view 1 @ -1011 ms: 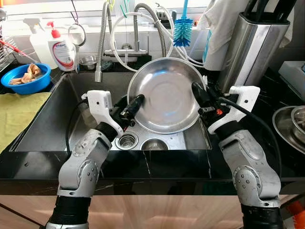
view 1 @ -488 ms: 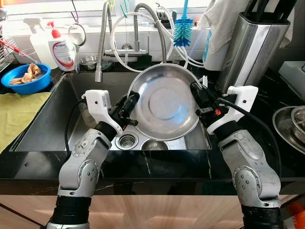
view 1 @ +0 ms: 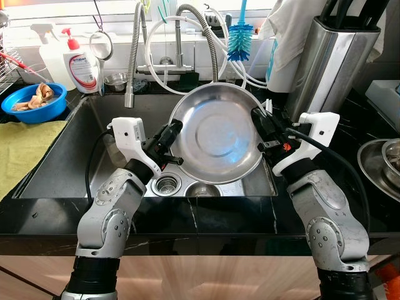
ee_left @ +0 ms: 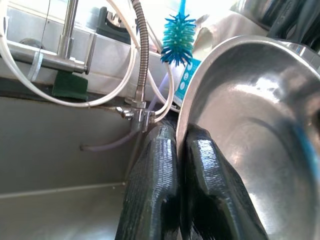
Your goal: Kitchen organization
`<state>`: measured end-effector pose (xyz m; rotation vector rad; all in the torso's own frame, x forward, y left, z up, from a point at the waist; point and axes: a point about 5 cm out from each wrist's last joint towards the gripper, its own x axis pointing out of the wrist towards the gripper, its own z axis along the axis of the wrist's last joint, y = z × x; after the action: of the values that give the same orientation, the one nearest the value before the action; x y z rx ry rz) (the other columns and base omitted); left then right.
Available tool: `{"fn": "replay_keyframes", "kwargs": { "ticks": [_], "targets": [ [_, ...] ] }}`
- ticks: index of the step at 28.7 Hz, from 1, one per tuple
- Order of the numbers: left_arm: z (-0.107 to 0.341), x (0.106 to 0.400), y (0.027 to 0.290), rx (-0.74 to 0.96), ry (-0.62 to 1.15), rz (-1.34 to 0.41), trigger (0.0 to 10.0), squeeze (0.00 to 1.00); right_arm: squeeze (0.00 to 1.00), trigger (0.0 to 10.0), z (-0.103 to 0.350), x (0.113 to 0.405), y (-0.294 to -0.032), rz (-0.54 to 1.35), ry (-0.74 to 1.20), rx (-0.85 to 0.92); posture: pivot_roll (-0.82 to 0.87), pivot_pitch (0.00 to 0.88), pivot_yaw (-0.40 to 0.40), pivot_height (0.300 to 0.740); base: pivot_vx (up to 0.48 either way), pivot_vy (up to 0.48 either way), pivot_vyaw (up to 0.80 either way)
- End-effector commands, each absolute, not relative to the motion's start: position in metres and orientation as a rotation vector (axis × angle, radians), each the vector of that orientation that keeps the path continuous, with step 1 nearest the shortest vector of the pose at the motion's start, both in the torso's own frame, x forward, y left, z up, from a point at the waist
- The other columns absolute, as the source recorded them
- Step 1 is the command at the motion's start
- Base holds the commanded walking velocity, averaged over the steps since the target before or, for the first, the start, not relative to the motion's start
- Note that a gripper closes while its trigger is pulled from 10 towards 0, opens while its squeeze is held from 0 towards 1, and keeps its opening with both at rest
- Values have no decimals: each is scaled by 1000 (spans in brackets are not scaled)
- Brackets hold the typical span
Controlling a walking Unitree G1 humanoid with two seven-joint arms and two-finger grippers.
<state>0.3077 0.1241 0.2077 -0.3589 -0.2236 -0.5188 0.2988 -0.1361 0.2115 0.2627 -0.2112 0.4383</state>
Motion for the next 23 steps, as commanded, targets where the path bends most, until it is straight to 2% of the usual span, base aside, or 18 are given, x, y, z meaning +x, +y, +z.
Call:
{"fn": "replay_keyframes", "kwargs": {
  "ticks": [1,11,12,13,14,23],
  "targets": [
    [208,311,131,-344,-224,-475,0,0,1000,10000,217,298,-134,449,-233,273,-52,0,13,740,0,0,0],
    [208,315,139,-365,-239,-399,0,0,1000,10000,219,298,-133,460,-240,288,-51,0,13,740,0,0,0],
    [208,316,141,-372,-242,-378,0,0,871,10000,220,297,-133,460,-243,296,-51,0,13,740,0,0,0],
    [209,317,143,-377,-244,-365,0,0,678,10000,220,297,-133,460,-246,302,-51,0,13,740,0,0,0],
    [209,318,146,-386,-248,-334,0,0,0,10000,221,297,-133,466,-250,325,-51,0,13,740,0,0,0],
    [214,325,173,-373,-308,-100,0,0,0,10000,224,293,-130,505,-259,360,-53,0,14,740,0,0,0]
  ]
}}
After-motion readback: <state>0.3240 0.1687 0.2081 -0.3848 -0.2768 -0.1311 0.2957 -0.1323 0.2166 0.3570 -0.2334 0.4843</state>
